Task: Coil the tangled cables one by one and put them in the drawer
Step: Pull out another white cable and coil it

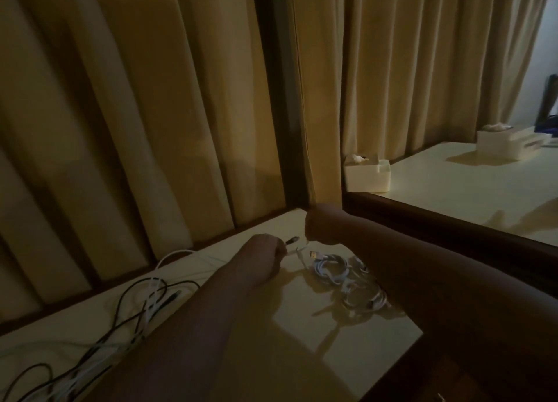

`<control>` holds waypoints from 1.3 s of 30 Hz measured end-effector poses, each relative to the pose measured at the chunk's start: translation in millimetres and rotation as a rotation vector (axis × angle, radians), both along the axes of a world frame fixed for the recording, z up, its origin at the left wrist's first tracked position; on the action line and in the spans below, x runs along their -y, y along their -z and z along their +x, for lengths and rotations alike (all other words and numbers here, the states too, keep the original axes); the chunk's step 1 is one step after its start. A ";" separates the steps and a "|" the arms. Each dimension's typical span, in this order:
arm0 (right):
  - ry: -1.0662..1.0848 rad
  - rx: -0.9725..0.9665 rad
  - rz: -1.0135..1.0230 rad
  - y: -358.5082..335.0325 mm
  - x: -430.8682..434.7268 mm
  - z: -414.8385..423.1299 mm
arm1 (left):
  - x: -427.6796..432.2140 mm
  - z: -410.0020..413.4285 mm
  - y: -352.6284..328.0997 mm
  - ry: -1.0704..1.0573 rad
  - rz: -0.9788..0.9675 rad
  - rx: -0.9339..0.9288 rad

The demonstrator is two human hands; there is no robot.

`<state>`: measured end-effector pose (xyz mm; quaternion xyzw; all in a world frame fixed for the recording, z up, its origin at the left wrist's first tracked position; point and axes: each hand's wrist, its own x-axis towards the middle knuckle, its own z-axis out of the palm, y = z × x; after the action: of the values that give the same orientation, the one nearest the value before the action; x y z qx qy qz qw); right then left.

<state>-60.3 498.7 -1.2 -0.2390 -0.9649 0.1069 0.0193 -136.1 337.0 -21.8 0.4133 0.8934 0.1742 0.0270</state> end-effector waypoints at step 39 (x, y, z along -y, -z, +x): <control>-0.476 -0.169 -1.073 -56.5 165.1 -31.4 | 190.4 -62.6 -68.2 -0.220 0.771 -0.258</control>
<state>-91.8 333.6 55.3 0.0171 -0.7982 0.5999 -0.0521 -198.7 146.6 46.4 0.3138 0.7976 0.4445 -0.2604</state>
